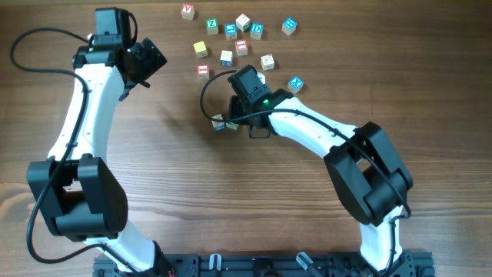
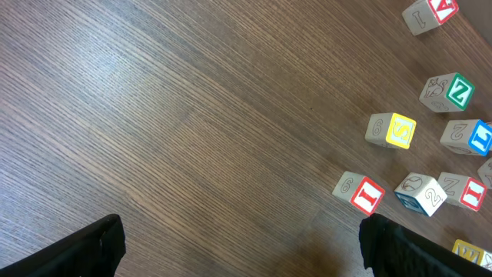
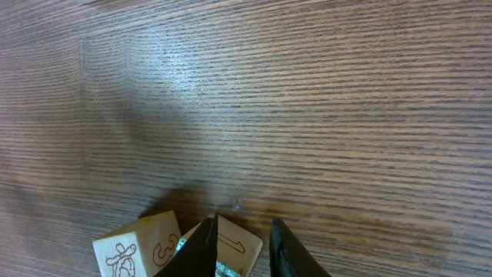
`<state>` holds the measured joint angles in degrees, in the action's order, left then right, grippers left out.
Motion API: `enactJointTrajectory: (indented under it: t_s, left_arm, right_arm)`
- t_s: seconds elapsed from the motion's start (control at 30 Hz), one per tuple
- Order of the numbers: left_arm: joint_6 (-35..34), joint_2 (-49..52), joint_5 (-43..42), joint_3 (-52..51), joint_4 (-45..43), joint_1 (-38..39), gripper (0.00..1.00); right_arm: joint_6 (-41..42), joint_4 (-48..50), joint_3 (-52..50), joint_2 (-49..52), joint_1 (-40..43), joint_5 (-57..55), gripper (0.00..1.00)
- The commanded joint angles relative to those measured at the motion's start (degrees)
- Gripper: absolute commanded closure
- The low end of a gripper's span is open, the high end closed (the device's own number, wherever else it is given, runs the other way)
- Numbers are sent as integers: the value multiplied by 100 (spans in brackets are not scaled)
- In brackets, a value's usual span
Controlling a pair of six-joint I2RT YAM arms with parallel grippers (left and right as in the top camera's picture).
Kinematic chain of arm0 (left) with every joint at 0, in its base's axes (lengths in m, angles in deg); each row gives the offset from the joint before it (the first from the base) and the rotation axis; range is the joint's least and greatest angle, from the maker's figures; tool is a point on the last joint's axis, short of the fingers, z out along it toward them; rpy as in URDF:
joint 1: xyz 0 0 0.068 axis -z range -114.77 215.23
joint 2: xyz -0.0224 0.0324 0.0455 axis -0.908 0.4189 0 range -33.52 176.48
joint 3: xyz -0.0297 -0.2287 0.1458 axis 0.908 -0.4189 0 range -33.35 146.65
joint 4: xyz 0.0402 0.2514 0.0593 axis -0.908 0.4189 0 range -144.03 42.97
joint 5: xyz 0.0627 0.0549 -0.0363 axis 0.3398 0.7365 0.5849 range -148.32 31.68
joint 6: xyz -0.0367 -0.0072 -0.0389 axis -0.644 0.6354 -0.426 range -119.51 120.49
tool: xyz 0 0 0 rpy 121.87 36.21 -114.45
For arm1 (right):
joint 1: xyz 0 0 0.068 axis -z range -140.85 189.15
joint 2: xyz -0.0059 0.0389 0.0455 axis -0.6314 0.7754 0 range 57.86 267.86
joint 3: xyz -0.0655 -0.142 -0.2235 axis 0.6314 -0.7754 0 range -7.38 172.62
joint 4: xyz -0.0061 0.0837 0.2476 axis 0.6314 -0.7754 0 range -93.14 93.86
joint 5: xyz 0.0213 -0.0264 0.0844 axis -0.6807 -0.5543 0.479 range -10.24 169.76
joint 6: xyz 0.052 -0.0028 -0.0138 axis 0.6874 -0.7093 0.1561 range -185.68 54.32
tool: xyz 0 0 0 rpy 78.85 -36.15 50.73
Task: Form a circle
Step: 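Place the N block beside the center block with the right gripper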
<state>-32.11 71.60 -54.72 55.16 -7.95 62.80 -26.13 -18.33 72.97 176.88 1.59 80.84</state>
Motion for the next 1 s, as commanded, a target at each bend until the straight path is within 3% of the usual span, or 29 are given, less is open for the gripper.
enactJointTrajectory:
  t_s: [0.0, 0.4, 0.5, 0.7, 0.97]
  left_arm:
    - [87, -33, 76, 55, -15, -26, 0]
    - [87, -33, 76, 55, -15, -26, 0]
    - [87, -33, 76, 55, -17, -26, 0]
    - [87, -33, 76, 55, -15, -26, 0]
    - [87, -33, 74, 55, -15, -26, 0]
  right_arm:
    - [-59, 31, -50, 105, -28, 55, 76]
    - [-203, 157, -50, 105, -17, -125, 76]
    - [-186, 197, -50, 105, 66, -505, 72]
    - [258, -343, -50, 105, 243, -507, 71]
    - [243, -859, -50, 105, 223, 393, 72]
